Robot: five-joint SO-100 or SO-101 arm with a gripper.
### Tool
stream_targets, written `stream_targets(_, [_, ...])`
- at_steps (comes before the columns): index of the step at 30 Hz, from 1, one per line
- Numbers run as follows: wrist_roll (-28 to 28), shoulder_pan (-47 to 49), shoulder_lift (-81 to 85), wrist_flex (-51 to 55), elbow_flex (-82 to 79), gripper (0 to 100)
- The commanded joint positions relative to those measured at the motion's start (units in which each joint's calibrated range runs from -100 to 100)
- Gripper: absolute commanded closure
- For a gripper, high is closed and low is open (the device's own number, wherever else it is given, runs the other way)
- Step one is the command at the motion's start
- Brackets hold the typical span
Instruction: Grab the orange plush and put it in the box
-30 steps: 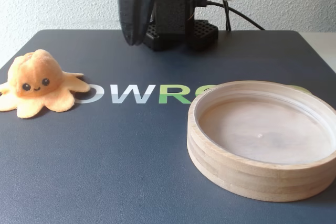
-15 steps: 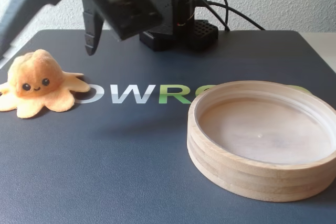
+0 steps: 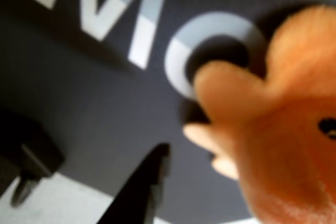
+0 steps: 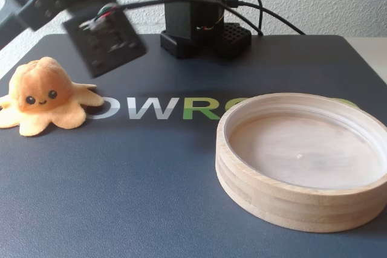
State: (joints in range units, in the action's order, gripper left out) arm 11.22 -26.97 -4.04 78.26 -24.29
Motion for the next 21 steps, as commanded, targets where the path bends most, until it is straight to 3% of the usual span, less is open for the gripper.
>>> stream_targets(1, [0.3,-0.9,-2.4,-2.3,2.4,40])
stream_targets(4, [0.1,-2.0,-5.4,-5.7,2.5,41])
stream_targets(6, [-0.1,-2.2,-5.9,-7.2,2.5,49])
stream_targets(7, [-0.1,-1.9,-5.9,-7.5,2.5,54])
stream_targets(8, [-0.1,-1.5,-5.9,-7.5,3.6,66])
stream_targets(14, [-0.2,1.5,-6.1,-6.7,8.2,99])
stream_targets(21, [0.3,13.3,-4.9,6.1,18.2,99])
